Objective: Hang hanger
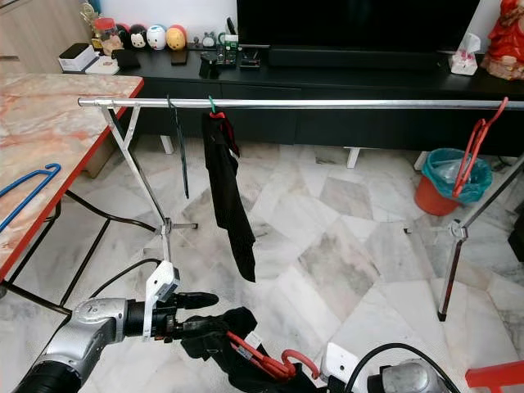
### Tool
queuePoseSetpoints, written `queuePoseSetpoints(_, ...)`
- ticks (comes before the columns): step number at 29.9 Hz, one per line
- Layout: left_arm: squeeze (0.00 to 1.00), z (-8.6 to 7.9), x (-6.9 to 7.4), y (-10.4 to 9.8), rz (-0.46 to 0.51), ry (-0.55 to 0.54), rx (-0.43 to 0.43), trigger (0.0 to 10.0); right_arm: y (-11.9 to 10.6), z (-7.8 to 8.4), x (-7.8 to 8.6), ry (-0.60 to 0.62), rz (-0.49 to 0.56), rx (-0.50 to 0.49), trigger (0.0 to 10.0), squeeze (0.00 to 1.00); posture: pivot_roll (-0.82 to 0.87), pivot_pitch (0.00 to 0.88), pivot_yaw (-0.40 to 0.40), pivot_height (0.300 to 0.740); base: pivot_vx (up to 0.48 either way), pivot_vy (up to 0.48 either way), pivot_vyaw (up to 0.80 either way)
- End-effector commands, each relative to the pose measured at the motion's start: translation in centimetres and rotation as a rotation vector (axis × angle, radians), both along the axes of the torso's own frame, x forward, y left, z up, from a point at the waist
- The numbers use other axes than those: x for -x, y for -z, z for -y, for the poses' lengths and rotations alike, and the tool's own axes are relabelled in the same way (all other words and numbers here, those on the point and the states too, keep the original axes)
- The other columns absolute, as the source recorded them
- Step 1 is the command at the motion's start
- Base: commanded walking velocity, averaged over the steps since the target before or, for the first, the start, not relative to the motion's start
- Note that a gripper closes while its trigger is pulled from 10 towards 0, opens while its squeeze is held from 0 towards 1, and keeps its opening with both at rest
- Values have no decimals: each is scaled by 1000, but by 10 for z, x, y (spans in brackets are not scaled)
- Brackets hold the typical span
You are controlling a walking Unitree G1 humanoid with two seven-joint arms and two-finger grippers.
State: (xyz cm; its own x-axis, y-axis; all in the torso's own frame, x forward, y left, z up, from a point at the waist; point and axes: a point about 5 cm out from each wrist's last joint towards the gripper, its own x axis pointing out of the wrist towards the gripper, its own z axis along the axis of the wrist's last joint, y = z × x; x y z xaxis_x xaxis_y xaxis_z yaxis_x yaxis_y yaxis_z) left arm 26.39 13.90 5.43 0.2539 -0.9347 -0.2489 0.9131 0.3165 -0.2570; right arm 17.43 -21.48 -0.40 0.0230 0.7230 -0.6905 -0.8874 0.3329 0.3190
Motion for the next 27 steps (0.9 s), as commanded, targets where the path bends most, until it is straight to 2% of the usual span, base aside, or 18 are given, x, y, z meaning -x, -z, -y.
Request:
queuePoseSetpoints(1, 0, 1, -4, 0, 30, -15, -36, 10000, -9, -6, -5, -29, 43, -34, 10000, 0, -30, 44, 14, 740, 0, 0, 0)
queuePoseSetpoints(3, 0, 2, -8, -1, 55, -42, -38, 10000, -9, -6, -5, -30, 45, -35, 10000, 0, -32, 44, 14, 740, 0, 0, 0)
queuePoseSetpoints(13, 0, 0, -5, 4, 46, -25, -69, 10000, -10, -5, -5, -26, 43, -32, 10000, 0, -30, 50, 14, 740, 0, 0, 0)
queuePoseSetpoints(27, 0, -1, 4, 13, -28, 22, -88, 10000, -10, -5, -5, -24, 41, -26, 10000, 0, -31, 52, 14, 740, 0, 0, 0)
